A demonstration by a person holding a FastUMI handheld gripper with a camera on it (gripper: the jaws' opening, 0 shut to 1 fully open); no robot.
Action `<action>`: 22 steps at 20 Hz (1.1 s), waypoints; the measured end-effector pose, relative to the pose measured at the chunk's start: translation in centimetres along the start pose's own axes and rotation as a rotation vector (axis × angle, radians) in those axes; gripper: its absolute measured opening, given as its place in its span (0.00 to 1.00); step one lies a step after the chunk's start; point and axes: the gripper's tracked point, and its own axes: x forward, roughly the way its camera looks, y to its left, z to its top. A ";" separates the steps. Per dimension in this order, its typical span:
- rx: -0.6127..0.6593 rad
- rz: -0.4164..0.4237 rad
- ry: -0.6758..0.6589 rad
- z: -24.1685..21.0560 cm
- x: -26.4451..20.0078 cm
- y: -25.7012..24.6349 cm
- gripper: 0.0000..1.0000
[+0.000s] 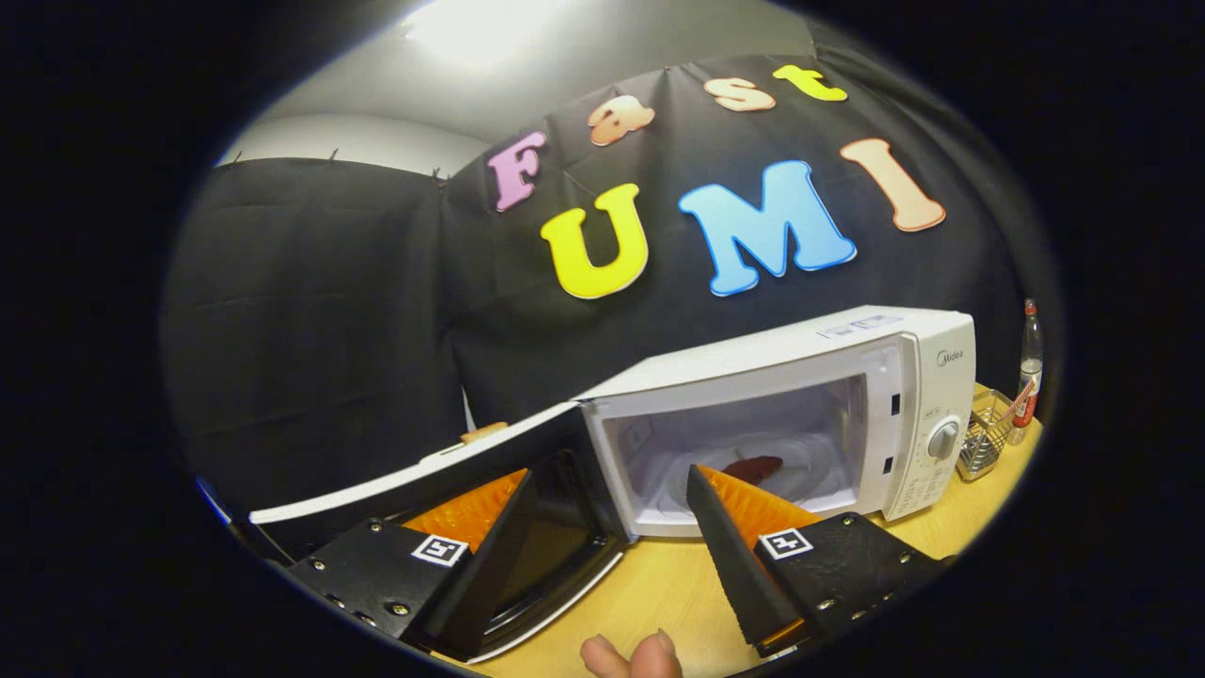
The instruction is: Open the microwave, put the food inside, and close the microwave door.
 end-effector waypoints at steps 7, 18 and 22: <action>-0.040 0.253 -0.061 2.7 -6.8 13.0 0.96; -0.204 0.409 0.129 -8.6 -5.9 26.6 0.93; -0.211 0.339 0.182 -12.2 -4.4 25.7 0.72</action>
